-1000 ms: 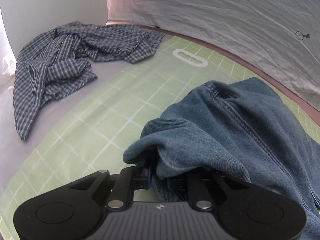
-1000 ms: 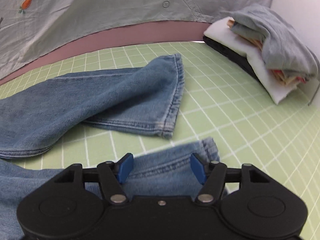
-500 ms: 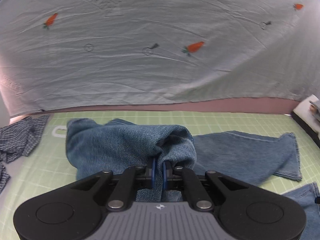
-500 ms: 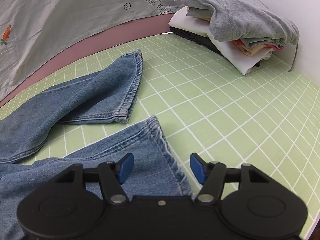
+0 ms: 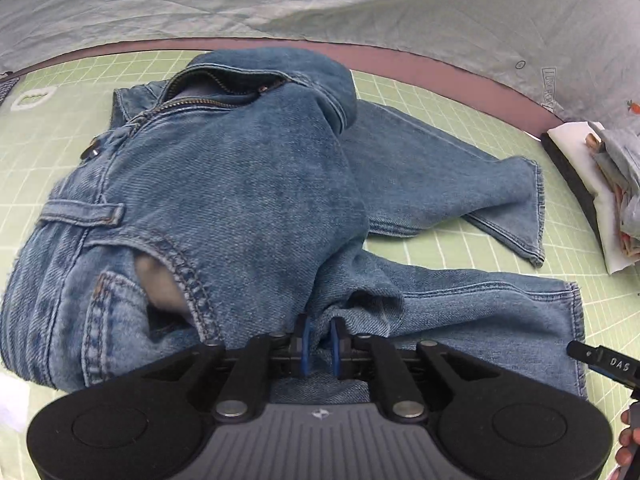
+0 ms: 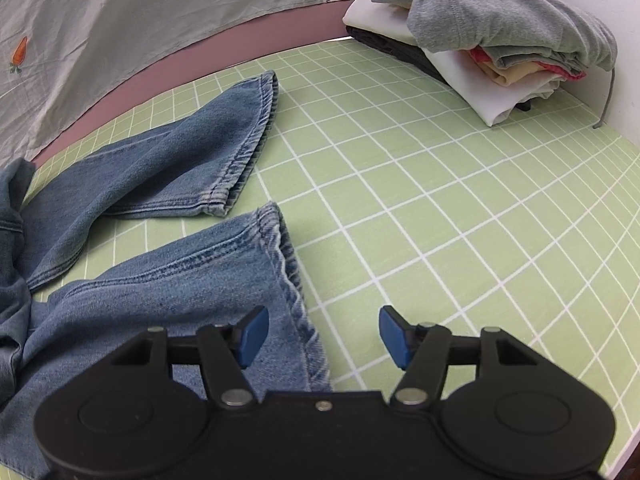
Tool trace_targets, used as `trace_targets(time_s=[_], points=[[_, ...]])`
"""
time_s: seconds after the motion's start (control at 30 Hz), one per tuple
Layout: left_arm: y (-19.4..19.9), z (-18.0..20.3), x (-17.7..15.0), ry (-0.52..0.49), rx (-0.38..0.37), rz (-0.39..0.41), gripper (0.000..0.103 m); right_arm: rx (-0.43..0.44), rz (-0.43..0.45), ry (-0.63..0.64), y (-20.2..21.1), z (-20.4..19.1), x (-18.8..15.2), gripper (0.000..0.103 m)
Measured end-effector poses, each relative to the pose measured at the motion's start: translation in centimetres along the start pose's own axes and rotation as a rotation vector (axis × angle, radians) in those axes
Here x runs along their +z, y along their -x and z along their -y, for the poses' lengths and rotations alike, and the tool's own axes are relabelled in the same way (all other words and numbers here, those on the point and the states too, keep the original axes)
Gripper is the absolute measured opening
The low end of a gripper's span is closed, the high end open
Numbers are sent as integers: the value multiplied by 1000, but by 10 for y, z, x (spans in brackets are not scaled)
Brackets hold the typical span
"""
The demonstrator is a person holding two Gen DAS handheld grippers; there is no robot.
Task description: Fold clothes
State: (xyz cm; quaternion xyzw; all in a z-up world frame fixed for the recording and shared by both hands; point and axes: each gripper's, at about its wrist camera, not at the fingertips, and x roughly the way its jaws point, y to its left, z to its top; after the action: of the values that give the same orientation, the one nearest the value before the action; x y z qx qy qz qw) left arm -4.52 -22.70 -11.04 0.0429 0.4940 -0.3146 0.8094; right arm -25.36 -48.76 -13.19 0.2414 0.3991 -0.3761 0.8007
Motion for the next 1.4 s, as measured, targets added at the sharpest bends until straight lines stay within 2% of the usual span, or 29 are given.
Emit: trace_targets(time_s=[0.03,0.1,0.13,0.2,0.3,0.37,0.4,0.6,0.77,0.83,0.9,0.93,1.0,1.07,1.23,1.4], points=[[9,-3,0,-2,3,21,16,4,-7,2,-1,-3,-3,62],[27,-9,1,-6,8,64,31,4,-7,21,-1,-12,-9,67],[36,-12,2,-7,10,85,34,3,-8,30,-1,-17,-12,68],[54,-26,6,17,15,118,49,1,-7,54,0,-26,-19,72],[77,-51,13,78,87,169,69,-10,-3,70,3,-36,-27,78],[88,-73,19,137,140,184,79,-22,3,74,5,-40,-33,81],[90,-85,22,178,159,179,81,-29,6,72,5,-42,-35,83],[71,-148,25,370,126,75,81,-65,26,23,9,-47,-44,88],[46,-177,18,593,-68,8,81,-91,39,-16,13,-48,-52,90],[33,-183,14,690,-125,-42,80,-100,44,-28,14,-49,-54,90],[28,-185,10,745,-163,-44,73,-108,47,-36,14,-50,-56,90],[27,-184,10,744,-172,-37,70,-112,49,-41,15,-50,-57,90],[28,-181,10,708,-182,-23,48,-120,53,-49,15,-51,-59,90],[28,-179,10,680,-189,-17,35,-128,56,-58,16,-53,-60,90],[41,-183,13,652,-159,31,28,-140,65,-69,17,-54,-63,92],[78,-193,24,534,-65,130,27,-147,74,-75,18,-55,-65,93]])
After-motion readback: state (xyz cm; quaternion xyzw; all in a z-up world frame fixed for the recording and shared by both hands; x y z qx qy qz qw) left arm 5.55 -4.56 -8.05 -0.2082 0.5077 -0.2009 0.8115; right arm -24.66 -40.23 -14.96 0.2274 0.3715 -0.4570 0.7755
